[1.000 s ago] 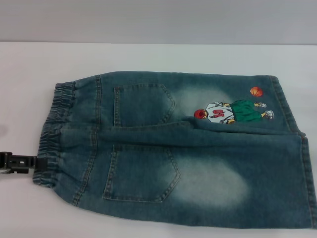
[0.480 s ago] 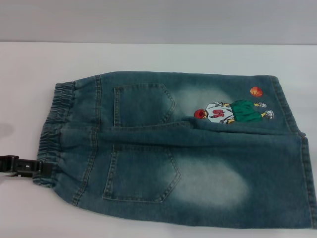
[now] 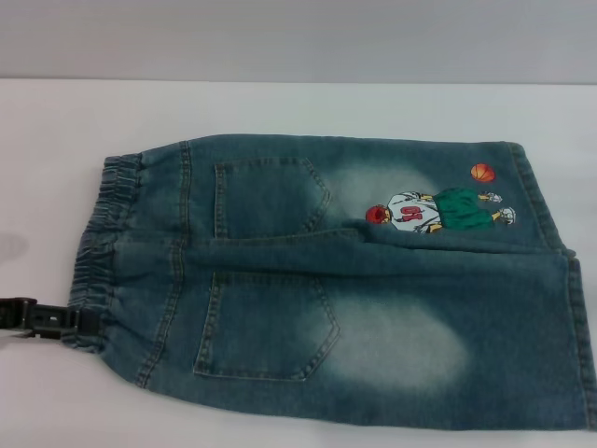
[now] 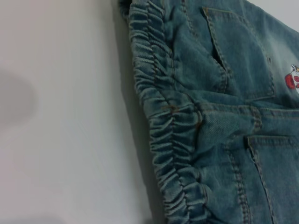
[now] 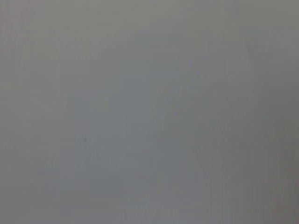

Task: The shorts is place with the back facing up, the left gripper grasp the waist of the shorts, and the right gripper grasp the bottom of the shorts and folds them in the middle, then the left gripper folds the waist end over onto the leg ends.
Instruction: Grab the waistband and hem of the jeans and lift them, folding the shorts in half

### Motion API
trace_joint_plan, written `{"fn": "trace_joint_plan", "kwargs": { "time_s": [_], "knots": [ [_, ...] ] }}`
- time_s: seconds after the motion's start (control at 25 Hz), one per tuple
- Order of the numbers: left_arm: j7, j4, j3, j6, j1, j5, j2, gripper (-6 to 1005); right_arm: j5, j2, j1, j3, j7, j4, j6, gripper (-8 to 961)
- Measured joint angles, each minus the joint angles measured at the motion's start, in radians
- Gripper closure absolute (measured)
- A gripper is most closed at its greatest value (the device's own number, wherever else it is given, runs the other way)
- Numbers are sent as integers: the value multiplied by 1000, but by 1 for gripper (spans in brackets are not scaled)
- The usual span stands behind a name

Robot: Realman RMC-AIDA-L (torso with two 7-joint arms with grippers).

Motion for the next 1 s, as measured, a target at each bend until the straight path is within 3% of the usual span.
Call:
{"fn": "trace_joint_plan", "kwargs": {
  "time_s": [1.0],
  "knots": [
    [22, 0, -27, 43, -43, -17, -23, 197, 0, 2, -10, 0, 0, 1, 2, 385]
  ]
}}
